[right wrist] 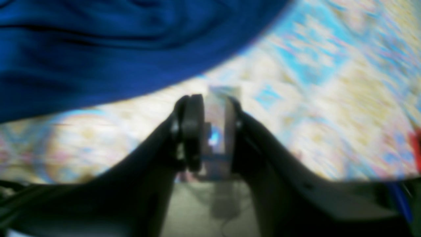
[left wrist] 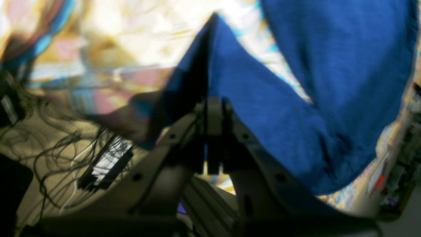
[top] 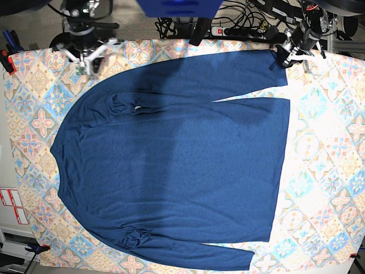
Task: Fold the T-shirt properly
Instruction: 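Move the right gripper down to the other hem corner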
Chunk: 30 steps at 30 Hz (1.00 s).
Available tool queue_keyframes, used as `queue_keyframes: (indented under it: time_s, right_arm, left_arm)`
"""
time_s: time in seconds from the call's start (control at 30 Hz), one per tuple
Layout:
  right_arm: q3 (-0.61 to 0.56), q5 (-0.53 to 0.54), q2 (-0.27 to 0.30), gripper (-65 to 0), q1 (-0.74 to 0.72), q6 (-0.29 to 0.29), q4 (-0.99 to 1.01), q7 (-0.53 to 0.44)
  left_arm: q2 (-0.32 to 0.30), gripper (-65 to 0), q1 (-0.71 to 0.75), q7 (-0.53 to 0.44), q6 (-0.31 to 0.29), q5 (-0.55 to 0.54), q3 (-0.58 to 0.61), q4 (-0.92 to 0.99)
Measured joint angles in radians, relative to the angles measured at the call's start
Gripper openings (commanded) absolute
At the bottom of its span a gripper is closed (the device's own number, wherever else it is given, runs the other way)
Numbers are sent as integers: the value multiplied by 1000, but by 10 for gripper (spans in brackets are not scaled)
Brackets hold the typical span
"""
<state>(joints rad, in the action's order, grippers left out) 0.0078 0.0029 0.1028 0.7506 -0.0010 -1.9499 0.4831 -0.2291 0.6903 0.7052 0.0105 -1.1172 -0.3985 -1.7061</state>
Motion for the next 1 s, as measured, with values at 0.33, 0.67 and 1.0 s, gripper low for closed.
queue_keyframes:
  time_s: [0.33,0.67,1.0]
  right_arm:
    - [-40,109,2,-386,-124,-5,4,100]
    - [189,498,6,-384,-277,-12,35,299]
    - [209,512,1,-382,-300,-10,55,347]
  left_arm:
    - [0,-650,5,-2,0,5,-23,-56]
    - [0,-650,34,2,0,7,-23,-80]
    - [2,-650,35,1,1,3,-23,-100]
